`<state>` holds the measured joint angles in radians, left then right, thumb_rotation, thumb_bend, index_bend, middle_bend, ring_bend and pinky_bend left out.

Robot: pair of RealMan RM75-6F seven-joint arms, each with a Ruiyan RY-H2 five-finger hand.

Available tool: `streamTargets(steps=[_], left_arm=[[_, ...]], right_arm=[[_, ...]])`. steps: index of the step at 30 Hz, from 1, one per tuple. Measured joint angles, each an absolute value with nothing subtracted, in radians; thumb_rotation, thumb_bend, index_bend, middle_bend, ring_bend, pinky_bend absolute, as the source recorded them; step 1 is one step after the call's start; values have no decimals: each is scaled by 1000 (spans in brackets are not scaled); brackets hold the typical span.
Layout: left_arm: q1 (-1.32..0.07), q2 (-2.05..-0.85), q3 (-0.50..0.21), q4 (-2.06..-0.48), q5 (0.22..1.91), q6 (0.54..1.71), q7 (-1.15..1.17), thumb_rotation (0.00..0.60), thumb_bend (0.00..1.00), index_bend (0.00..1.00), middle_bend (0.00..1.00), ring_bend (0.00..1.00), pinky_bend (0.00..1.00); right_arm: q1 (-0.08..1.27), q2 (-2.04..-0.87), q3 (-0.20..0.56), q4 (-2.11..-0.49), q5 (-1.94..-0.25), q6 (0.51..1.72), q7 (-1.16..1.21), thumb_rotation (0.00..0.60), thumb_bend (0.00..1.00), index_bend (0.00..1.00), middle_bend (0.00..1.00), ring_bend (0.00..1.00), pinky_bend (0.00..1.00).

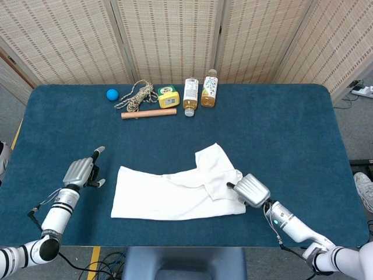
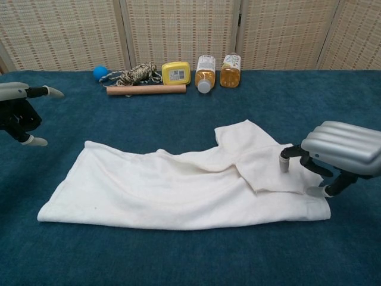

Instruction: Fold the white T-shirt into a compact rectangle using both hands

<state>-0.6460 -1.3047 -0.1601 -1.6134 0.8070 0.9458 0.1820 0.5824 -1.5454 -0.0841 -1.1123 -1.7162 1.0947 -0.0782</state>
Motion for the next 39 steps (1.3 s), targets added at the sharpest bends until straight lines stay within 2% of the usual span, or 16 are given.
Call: streamTargets(steps=[14, 22, 30, 39], left_arm=[[-629, -1289, -169, -1609, 822, 929, 138, 600, 306, 0, 852, 779, 934], [-611, -1271, -169, -1623, 849, 951, 128, 600, 305, 0, 852, 779, 934], [-587, -1251, -163, -1647, 901, 992, 125, 600, 306, 0, 852, 779, 934], [-561, -1233, -152, -1672, 938, 1010, 117, 600, 305, 0, 852, 779, 934]], right_arm=[[592, -1625, -68, -1015, -1733, 1150, -44, 600, 459, 552, 864, 940, 1000], [603, -1652, 17, -1009, -1671, 1186, 17, 600, 501, 554, 874, 945, 1000], [657, -1719, 123, -937, -1570, 1148, 70, 600, 510, 555, 874, 945, 1000], [722, -1808, 165, -795, -1512, 1069, 97, 600, 509, 554, 874, 945, 1000]])
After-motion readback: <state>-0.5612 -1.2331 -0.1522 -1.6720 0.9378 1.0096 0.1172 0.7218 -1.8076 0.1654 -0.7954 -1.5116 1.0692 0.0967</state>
